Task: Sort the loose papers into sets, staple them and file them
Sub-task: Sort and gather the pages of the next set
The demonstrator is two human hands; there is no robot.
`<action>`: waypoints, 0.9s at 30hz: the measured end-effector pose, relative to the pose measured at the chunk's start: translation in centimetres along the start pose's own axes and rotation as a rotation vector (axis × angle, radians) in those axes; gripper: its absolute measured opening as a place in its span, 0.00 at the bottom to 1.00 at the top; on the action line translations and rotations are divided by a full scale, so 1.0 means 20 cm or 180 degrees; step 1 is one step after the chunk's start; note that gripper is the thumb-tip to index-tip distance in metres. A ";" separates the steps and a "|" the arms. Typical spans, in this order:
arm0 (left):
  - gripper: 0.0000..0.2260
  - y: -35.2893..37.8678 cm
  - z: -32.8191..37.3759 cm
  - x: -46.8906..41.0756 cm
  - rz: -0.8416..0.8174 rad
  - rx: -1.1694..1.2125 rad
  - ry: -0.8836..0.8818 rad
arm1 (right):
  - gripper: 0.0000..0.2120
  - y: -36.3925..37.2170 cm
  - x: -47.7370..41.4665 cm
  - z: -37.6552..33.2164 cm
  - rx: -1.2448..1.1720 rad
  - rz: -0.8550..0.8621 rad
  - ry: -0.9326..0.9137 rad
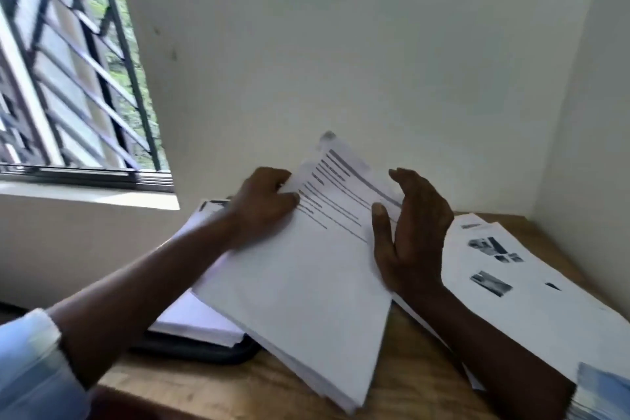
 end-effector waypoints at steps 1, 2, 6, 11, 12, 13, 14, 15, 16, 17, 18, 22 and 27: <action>0.15 -0.12 -0.06 0.02 0.0160 0.0029 -0.0169 | 0.22 0.06 0.04 -0.02 -0.0176 -0.0197 0.0008; 0.16 -0.22 -0.13 0.03 0.0320 0.0133 -0.0375 | 0.23 0.12 0.07 -0.04 -0.0347 -0.0449 0.0019; 0.18 -0.57 -0.37 0.15 0.0603 0.0214 -0.0975 | 0.24 0.38 0.24 -0.06 -0.0346 -0.1717 0.0149; 0.15 -0.71 -0.67 0.35 0.0703 -0.0492 -0.1561 | 0.26 0.54 0.41 -0.03 0.0074 -0.2764 0.0018; 0.17 -0.70 -0.73 0.38 0.0617 -0.0688 -0.1639 | 0.26 0.55 0.41 -0.02 0.0087 -0.2825 0.0044; 0.18 -0.68 -0.78 0.40 0.0491 -0.0921 -0.1678 | 0.27 0.56 0.42 -0.01 0.0090 -0.2867 0.0068; 0.19 -0.65 -0.80 0.41 0.0343 -0.1157 -0.1669 | 0.27 0.56 0.42 0.00 0.0109 -0.2899 0.0076; 0.20 -0.62 -0.83 0.41 0.0224 -0.1354 -0.1612 | 0.25 0.57 0.43 0.01 0.0142 -0.2936 0.0072; 0.19 -0.60 -0.84 0.41 0.0182 -0.1508 -0.1534 | 0.24 0.57 0.43 0.02 0.0191 -0.2973 0.0059; 0.18 -0.58 -0.86 0.39 0.0210 -0.1635 -0.1472 | 0.22 0.57 0.44 0.02 0.0241 -0.3013 0.0054; 0.18 -0.57 -0.88 0.38 0.0280 -0.1778 -0.1450 | 0.21 0.58 0.44 0.02 0.0305 -0.3058 0.0056; 0.22 -0.54 -0.87 0.34 0.0240 -0.2382 -0.1587 | 0.20 0.59 0.45 0.02 0.0553 -0.3194 0.0025; 0.21 -0.34 -0.46 0.23 0.0330 -0.2335 -0.0399 | 0.27 0.52 0.29 0.08 0.1075 -0.2667 -0.0135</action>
Point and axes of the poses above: each hand's wrist, its own x-axis away from the middle knuckle, its own y-axis out of the palm, z = x × y, the point moved 10 cm from there along -x, towards the middle knuckle, and after that the axes turned 10 degrees about y, right-handed, at the moved point
